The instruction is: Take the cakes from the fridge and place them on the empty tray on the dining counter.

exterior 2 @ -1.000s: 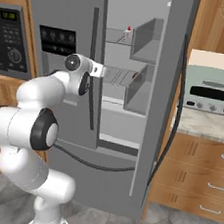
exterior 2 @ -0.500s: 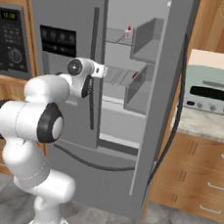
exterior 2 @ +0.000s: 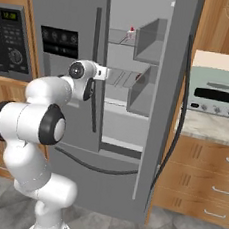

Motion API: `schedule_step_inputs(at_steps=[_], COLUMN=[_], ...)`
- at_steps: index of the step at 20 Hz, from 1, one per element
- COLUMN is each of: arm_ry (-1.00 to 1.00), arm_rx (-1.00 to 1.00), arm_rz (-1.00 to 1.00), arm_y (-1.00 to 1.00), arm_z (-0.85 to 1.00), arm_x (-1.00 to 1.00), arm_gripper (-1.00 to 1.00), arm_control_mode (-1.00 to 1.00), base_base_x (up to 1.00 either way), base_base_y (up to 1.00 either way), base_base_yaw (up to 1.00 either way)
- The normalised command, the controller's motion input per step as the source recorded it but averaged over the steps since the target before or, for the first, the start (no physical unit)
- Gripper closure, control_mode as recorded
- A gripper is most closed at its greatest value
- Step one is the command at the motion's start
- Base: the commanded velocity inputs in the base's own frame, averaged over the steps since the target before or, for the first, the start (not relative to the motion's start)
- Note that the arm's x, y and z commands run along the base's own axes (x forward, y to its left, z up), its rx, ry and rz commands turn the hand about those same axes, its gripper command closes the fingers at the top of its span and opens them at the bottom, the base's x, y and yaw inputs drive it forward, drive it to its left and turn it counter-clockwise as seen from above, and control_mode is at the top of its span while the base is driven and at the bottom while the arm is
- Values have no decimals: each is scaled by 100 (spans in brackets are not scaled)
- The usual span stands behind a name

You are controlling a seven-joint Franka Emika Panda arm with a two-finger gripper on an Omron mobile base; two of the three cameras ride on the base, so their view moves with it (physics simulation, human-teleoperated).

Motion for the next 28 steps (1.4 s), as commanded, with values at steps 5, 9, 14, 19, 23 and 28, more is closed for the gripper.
schedule_step_inputs(at_steps=[5,9,14,19,23,28], arm_ry=[20,1,0,4,5,11], arm_rx=[6,2,0,1,1,2], arm_rz=[0,0,0,0,0,0], arm_y=[5,31,50,61,73,76], arm_z=[16,4,0,9,10,9], arm_x=[-35,-95,-100,-100,-100,-97], arm_gripper=[100,100,100,100,100,100], arm_control_mode=[-100,-100,-100,-100,-100,-100], base_base_x=[0,0,0,0,0,0], base_base_y=[0,0,0,0,0,0], base_base_yaw=[0,0,0,0,0,0])
